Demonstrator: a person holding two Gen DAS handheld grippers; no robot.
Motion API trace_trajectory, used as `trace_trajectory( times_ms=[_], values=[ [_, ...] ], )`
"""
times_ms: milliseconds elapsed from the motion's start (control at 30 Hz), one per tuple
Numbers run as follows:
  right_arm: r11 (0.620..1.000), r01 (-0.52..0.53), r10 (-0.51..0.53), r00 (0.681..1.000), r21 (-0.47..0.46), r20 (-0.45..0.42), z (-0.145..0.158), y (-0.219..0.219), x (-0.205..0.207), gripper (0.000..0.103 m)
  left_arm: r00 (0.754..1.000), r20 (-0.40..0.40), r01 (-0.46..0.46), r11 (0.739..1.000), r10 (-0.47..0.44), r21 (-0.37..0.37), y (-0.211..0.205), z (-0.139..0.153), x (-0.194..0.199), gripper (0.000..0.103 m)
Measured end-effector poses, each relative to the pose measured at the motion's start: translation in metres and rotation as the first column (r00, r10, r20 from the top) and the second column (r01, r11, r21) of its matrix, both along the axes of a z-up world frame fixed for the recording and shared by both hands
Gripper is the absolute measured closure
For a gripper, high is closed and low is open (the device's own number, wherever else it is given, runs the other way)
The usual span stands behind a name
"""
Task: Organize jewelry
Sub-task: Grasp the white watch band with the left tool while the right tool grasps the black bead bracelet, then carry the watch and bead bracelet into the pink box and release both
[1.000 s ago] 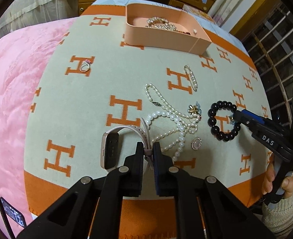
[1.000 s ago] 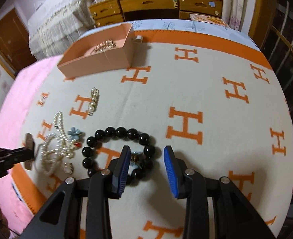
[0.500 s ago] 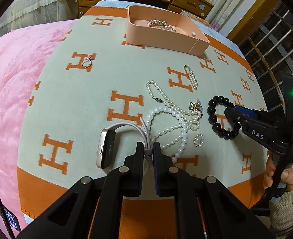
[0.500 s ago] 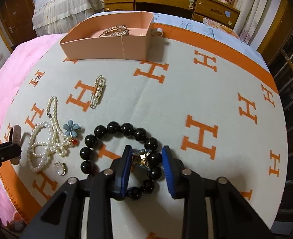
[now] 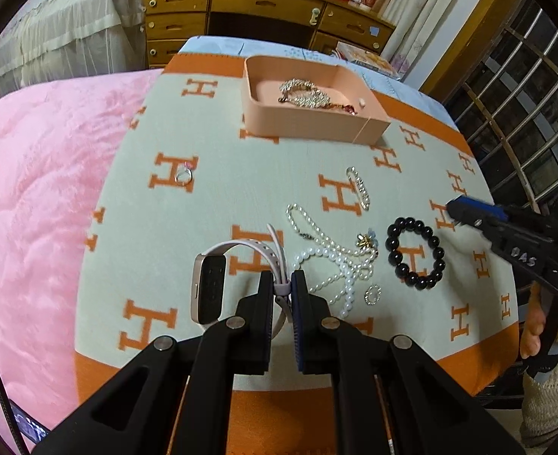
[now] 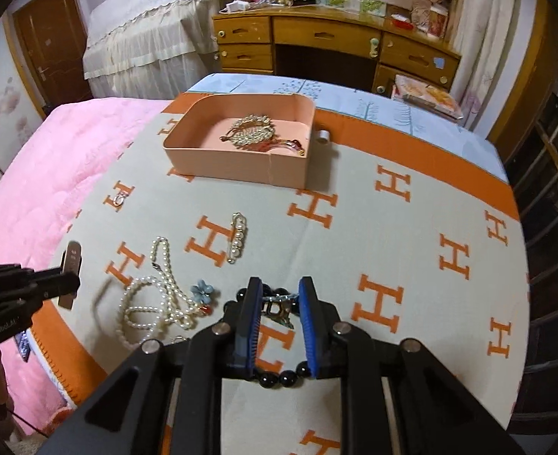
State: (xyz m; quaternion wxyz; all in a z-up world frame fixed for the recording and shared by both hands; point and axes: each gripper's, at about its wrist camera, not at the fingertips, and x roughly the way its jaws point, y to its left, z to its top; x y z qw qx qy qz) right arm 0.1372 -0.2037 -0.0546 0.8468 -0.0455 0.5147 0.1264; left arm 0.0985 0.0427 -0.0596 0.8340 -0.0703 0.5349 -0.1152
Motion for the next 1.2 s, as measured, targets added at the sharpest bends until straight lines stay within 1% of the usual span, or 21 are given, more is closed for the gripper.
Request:
trace_trajectory(
  times_ms=[67,167,233,367,400,433,467,533,567,600,700,800,867,967,1033,1100,1133,1200],
  values=[
    [1.0,-0.029,0.029,0.998,0.002,-0.055,-0.01,-0.002,0.007,0.082,1.0,0.002,0.011,1.0,-0.011,0.008,-0.002,0.006,0.003,0.096],
    [0.995,-0.076,0.069,0.992,-0.059,-0.108,-0.03,-0.003,0.016,0.067,1.0,0.011,0.025,0.999,-0.026,0.035,-0.005,0.013,0.004,0.096],
    [0.991,-0.1,0.088,0.987,-0.084,-0.138,-0.042,-0.005,0.021,0.067,0.999,0.018,0.035,0.998,-0.036,0.059,-0.008,0.018,0.006,0.096],
    [0.986,-0.125,0.103,0.978,-0.112,-0.183,-0.061,-0.012,0.032,0.067,0.999,0.028,0.032,0.996,-0.035,0.084,-0.009,0.027,0.013,0.096],
    [0.986,-0.129,0.108,0.977,-0.107,-0.183,-0.063,-0.013,0.033,0.066,0.999,0.027,0.032,0.996,-0.034,0.086,-0.009,0.028,0.014,0.096],
    [0.985,-0.14,0.123,0.979,-0.104,-0.161,-0.062,-0.013,0.033,0.066,0.999,0.025,0.032,0.996,-0.035,0.088,-0.01,0.03,0.017,0.096],
    [0.982,-0.154,0.135,0.978,-0.11,-0.16,-0.063,-0.012,0.033,0.066,0.999,0.024,0.033,0.995,-0.036,0.089,-0.01,0.03,0.019,0.096],
    [0.976,-0.177,0.161,0.979,-0.125,-0.129,-0.064,-0.008,0.029,0.067,0.999,0.02,0.037,0.995,-0.039,0.097,-0.013,0.031,0.023,0.096],
    [0.974,-0.188,0.173,0.977,-0.127,-0.123,-0.064,-0.006,0.027,0.072,0.999,0.019,0.04,0.994,-0.042,0.099,-0.015,0.032,0.024,0.096],
    [0.972,-0.203,0.188,0.974,-0.121,-0.125,-0.064,-0.004,0.025,0.086,0.999,0.018,0.043,0.994,-0.045,0.101,-0.016,0.032,0.026,0.096],
    [0.962,-0.219,0.2,0.972,-0.163,-0.125,-0.064,0.004,0.018,0.088,0.998,0.027,0.05,0.992,-0.053,0.112,-0.021,0.037,0.031,0.096],
    [0.966,-0.211,0.191,0.973,-0.152,-0.133,-0.064,0.003,0.017,0.087,0.997,0.04,0.057,0.991,-0.062,0.118,-0.026,0.041,0.034,0.096],
    [0.973,-0.197,0.178,0.971,-0.118,-0.16,-0.063,-0.002,0.021,0.086,0.997,0.041,0.066,0.991,-0.071,0.119,-0.029,0.043,0.034,0.096],
    [0.978,-0.2,0.185,0.963,-0.056,-0.197,-0.063,-0.008,0.029,0.079,0.996,0.036,0.079,0.989,-0.084,0.124,-0.032,0.043,0.033,0.096],
    [0.968,-0.237,0.217,0.956,-0.079,-0.197,-0.063,-0.004,0.029,0.076,0.996,0.033,0.081,0.989,-0.086,0.125,-0.033,0.043,0.033,0.096],
    [0.953,-0.273,0.247,0.952,-0.135,-0.181,-0.065,0.004,0.025,0.075,0.996,0.03,0.076,0.989,-0.08,0.126,-0.032,0.043,0.034,0.096],
    [0.949,-0.278,0.25,0.952,-0.148,-0.179,-0.065,0.006,0.025,0.074,0.997,0.029,0.073,0.989,-0.077,0.126,-0.031,0.042,0.033,0.096],
    [0.952,-0.269,0.241,0.953,-0.144,-0.183,-0.064,0.008,0.025,0.075,0.997,0.023,0.068,0.99,-0.071,0.12,-0.029,0.042,0.034,0.096]
  ],
)
